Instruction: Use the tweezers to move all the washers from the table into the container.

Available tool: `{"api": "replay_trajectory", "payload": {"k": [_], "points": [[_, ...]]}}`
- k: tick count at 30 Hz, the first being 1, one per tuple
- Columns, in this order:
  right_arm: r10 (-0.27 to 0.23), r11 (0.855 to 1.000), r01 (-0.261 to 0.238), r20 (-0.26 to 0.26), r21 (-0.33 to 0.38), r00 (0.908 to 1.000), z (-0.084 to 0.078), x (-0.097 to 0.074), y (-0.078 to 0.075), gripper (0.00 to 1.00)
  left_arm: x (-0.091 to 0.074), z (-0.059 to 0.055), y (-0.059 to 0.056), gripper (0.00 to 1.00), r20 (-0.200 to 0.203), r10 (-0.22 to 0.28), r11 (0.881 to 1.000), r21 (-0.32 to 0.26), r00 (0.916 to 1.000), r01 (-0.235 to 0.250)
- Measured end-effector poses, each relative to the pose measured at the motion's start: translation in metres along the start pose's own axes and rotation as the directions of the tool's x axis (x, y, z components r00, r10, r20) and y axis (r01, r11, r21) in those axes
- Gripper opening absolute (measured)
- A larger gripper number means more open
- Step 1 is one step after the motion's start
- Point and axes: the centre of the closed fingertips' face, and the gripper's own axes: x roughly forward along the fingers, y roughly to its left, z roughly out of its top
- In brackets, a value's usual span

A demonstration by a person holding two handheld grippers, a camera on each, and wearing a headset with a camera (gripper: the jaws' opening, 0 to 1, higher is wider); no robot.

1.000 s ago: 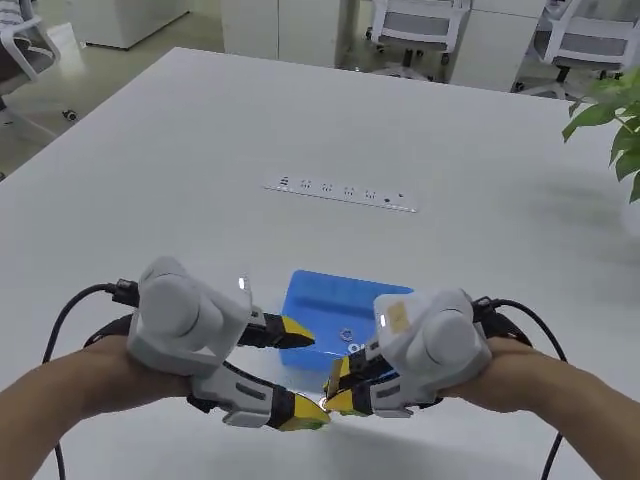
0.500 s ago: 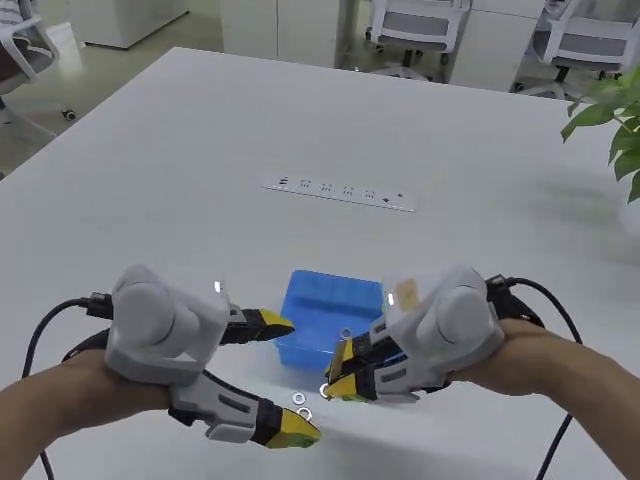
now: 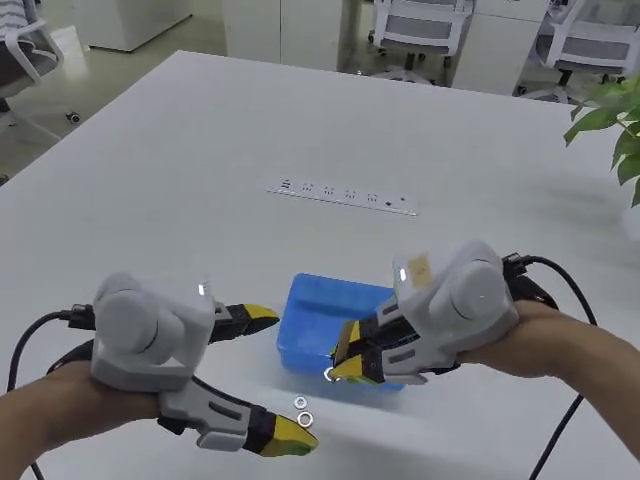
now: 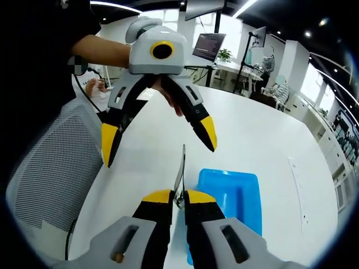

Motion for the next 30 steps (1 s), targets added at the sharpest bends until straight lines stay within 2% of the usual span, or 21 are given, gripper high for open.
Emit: {"api": "replay_trajectory", "payload": {"k": [7,16,30], "points": [[-0.016,1.000,0.016,0.006,-0.005,0.9999,0.001,-0.004,-0.011,0.09,-0.001,0.001,0.006,0.99,0.010,0.025,1.000,-0.012,0.9997,-0.025],[-0.042,0.999,0.042,0.005,-0.003,0.9991,-0.002,-0.007,-0.026,0.09,-0.002,0.004,0.010,0.99,0.022,0.039,0.999,-0.021,0.9990,-0.038],[-0.058,0.998,0.058,-0.006,-0.007,0.9983,-0.015,0.004,-0.045,0.09,-0.003,0.011,0.016,0.99,0.033,0.039,0.999,-0.014,0.9987,-0.039]]}}
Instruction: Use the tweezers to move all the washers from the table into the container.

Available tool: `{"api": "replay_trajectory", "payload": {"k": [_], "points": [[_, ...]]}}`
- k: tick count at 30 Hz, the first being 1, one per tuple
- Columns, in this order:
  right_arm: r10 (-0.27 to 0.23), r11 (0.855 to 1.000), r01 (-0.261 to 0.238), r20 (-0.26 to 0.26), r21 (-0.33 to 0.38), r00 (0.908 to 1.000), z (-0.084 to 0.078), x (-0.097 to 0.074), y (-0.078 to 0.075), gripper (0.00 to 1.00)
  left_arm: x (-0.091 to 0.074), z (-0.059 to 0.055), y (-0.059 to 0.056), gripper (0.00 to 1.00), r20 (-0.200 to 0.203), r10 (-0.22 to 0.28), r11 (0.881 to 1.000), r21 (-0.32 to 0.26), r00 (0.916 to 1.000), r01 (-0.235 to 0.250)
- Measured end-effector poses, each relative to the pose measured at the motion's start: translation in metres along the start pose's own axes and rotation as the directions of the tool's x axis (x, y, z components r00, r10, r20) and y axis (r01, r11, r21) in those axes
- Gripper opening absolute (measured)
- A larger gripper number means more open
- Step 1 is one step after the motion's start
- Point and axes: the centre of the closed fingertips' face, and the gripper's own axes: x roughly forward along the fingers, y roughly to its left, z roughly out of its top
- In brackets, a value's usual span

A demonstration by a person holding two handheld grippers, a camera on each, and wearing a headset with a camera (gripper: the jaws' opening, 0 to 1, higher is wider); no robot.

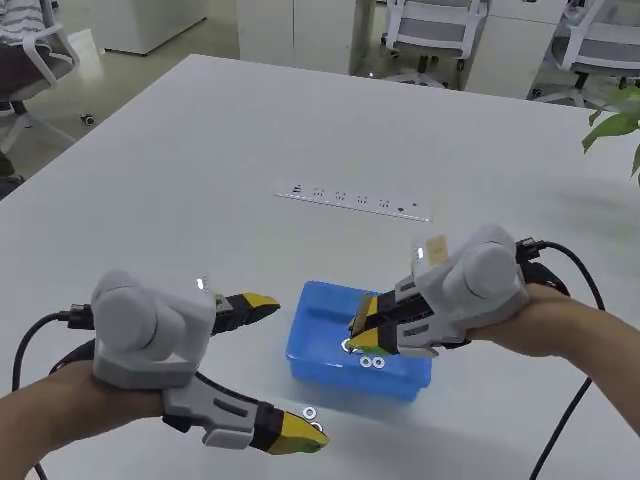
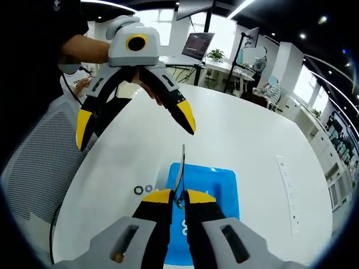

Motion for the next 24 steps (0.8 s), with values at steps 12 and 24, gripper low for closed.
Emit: {"api": "replay_trajectory", "payload": {"k": [12,24], "points": [[0.012,1.000,-0.012,-0.009,-0.001,0.9999,-0.014,0.010,-0.006,0.09,0.004,0.003,0.006,0.98,0.000,-0.004,1.000,0.003,1.0000,0.004],[0.036,0.999,-0.036,-0.021,0.002,0.9991,-0.025,0.022,-0.004,0.09,0.009,0.006,0.008,0.90,0.002,-0.018,1.000,0.018,0.9998,0.018]]}}
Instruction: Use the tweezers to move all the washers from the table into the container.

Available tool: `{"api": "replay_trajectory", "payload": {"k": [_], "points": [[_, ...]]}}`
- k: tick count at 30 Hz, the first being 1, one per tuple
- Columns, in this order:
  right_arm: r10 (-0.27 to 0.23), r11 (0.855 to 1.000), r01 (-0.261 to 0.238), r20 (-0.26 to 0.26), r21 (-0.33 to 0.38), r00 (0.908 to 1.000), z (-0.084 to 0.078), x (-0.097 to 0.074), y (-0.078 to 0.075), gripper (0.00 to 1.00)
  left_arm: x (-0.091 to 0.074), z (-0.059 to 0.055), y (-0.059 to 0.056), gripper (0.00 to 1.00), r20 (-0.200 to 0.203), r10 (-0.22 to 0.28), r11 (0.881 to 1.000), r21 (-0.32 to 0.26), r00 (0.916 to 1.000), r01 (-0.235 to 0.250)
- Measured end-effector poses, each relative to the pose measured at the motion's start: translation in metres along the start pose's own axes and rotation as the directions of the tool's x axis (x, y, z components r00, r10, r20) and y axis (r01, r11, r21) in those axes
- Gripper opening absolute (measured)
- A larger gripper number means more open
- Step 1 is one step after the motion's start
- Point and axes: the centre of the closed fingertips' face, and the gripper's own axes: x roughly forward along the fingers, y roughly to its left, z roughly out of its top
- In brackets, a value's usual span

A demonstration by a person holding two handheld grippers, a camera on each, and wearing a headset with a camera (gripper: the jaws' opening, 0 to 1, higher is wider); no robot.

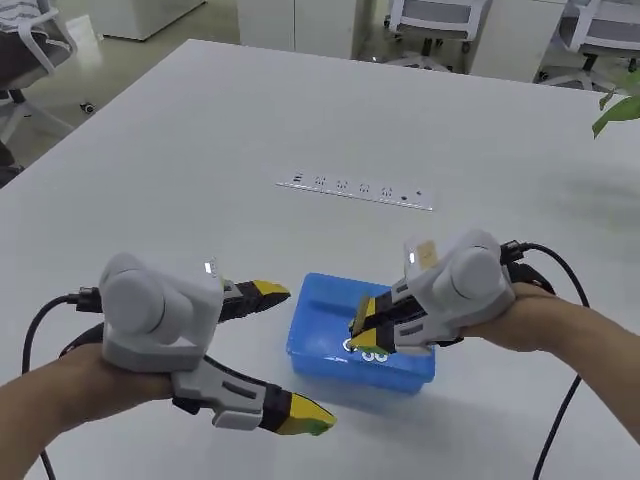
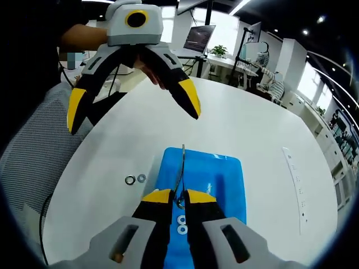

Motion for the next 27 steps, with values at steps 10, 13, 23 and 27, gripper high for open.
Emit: {"api": "replay_trajectory", "payload": {"k": [10,13,23,27], "points": [[0.024,1.000,-0.024,-0.007,0.004,0.9997,-0.007,0.008,0.002,0.09,0.006,0.007,0.007,0.84,0.004,-0.007,1.000,0.017,1.0000,0.007],[0.029,1.000,-0.029,-0.005,0.011,0.9996,-0.007,0.010,0.002,0.09,0.009,0.008,0.009,0.79,0.002,-0.014,1.000,0.021,0.9999,0.014],[0.038,0.999,-0.038,-0.010,0.009,0.9992,-0.010,0.015,0.001,0.10,0.021,0.015,0.015,0.53,-0.012,-0.023,0.998,0.056,0.9997,0.024],[0.038,0.999,-0.038,-0.010,0.010,0.9992,-0.011,0.016,0.000,0.10,0.027,0.017,0.020,0.41,-0.023,-0.018,0.997,0.077,0.9996,0.020]]}}
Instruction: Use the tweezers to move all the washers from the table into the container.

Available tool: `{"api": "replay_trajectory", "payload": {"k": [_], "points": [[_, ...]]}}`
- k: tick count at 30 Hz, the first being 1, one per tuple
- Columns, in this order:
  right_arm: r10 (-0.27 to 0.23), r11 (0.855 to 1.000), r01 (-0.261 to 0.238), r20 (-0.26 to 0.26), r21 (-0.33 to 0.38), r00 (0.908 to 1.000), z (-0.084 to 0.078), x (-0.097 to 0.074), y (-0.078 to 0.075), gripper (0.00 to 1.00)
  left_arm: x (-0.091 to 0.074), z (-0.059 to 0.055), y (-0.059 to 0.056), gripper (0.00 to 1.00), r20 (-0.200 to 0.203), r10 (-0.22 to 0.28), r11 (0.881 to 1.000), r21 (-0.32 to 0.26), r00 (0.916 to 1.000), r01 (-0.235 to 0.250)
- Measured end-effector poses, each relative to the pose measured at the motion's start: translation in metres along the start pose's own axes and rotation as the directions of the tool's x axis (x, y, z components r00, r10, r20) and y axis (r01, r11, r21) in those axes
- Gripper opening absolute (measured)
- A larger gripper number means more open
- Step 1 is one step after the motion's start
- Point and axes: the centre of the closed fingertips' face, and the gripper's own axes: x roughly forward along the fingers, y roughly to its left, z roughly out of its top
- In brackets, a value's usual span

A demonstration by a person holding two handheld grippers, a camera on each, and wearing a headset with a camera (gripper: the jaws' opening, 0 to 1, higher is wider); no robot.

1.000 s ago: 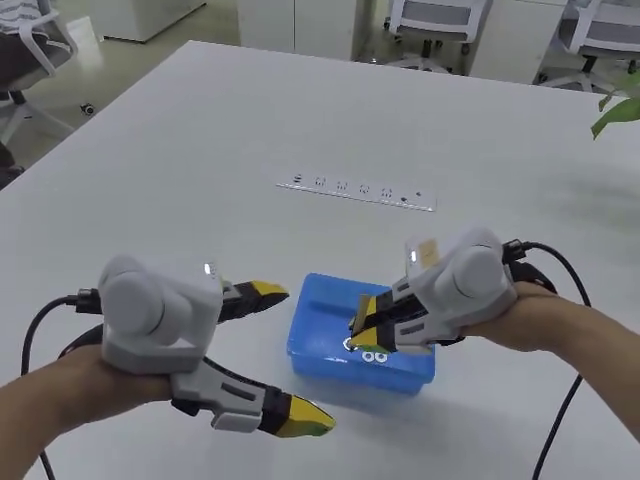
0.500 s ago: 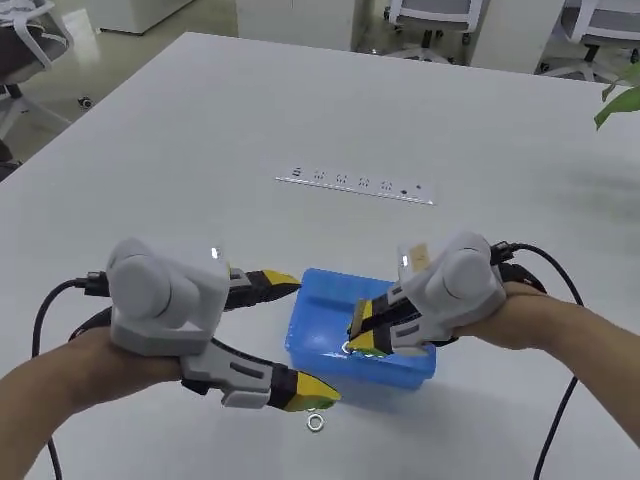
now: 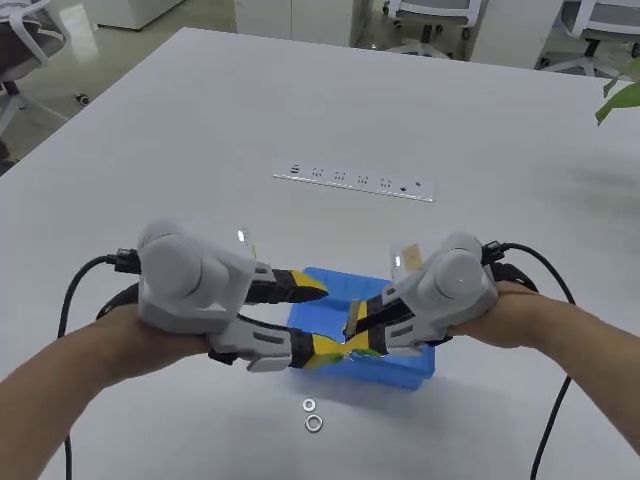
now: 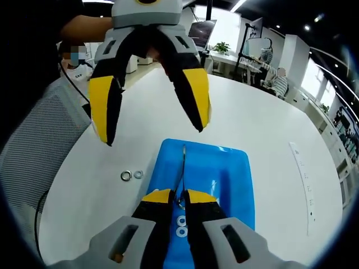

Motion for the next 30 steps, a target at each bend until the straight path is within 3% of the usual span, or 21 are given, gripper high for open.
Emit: {"api": "replay_trajectory", "payload": {"k": [5,15,30], "points": [[-0.001,1.000,0.001,0.001,0.004,1.0000,0.000,0.000,-0.001,0.10,0.007,0.002,0.006,0.28,-0.014,0.006,1.000,0.024,0.9999,-0.006],[0.002,1.000,-0.002,-0.003,-0.001,1.0000,0.000,0.000,0.000,0.10,0.017,0.004,0.007,0.15,-0.029,-0.008,0.998,0.055,0.9995,0.009],[0.007,1.000,-0.007,-0.013,-0.021,0.9999,0.000,-0.001,0.000,0.10,0.027,0.006,0.007,0.06,-0.043,-0.025,0.996,0.083,0.9987,0.029]]}}
